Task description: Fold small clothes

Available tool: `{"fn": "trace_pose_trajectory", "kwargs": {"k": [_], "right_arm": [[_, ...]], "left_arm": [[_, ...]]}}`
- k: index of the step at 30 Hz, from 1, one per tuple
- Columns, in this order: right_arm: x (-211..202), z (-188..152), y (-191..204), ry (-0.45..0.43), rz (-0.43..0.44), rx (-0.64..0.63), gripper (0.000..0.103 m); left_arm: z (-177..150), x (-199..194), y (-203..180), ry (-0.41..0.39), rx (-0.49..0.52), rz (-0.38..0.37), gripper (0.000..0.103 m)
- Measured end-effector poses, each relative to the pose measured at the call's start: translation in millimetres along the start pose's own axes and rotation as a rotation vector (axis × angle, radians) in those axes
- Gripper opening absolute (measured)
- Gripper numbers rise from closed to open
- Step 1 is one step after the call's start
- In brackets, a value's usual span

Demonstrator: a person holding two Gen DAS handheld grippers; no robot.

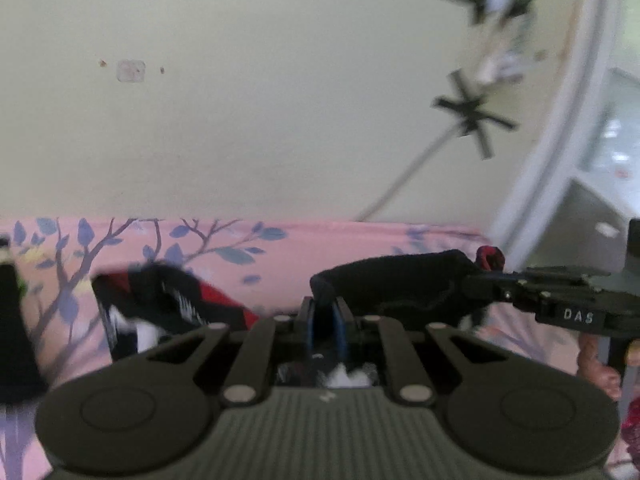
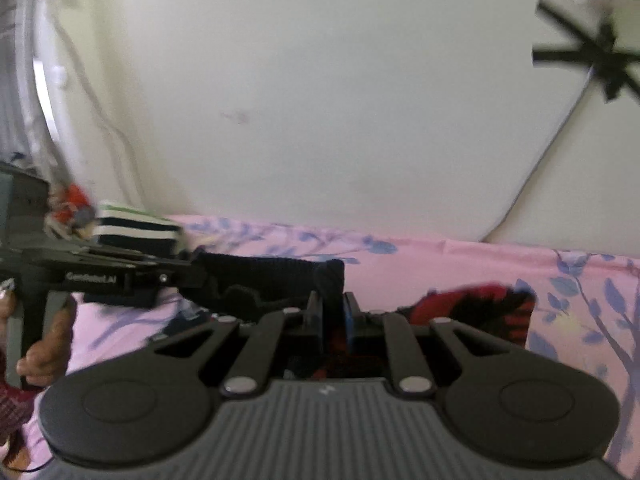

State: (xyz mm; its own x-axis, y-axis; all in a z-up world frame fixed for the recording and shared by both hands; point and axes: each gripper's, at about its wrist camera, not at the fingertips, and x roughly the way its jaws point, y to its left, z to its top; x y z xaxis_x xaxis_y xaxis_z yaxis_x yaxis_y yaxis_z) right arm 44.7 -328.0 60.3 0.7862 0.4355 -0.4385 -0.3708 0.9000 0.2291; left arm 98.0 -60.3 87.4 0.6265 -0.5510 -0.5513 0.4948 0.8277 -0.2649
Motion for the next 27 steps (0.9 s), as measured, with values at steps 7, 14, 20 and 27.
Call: {"fn": "trace_pose_trajectory", "kwargs": {"k": [7,14,20,27], "right_arm": [[-73.6,-87.2,52.3,-0.017,-0.059,-0.072,0.008],[-74.2,-153.1,67.0,0.061,-0.128,-0.044,0.016],[-118.5,-135.0,57.7,-0.045,-0.013,-0.019,0.053],[-120.3,-112.5,6.9,-0.146,-0.244,0.086,0.062]], "left_arm": [[-91.1,-74.3,-32.1,-0.018,0.0,-0.079,0.01],[-141.7,-71.7,-24.7,0.133,-0.048,-0.044,0.029],[-127.8,-126.1,-9.3,-0.039,-0.063,-0.019,0.05],[-92.6,-93.9,44.0,-0.039,-0.181,0.172,0.056]]}}
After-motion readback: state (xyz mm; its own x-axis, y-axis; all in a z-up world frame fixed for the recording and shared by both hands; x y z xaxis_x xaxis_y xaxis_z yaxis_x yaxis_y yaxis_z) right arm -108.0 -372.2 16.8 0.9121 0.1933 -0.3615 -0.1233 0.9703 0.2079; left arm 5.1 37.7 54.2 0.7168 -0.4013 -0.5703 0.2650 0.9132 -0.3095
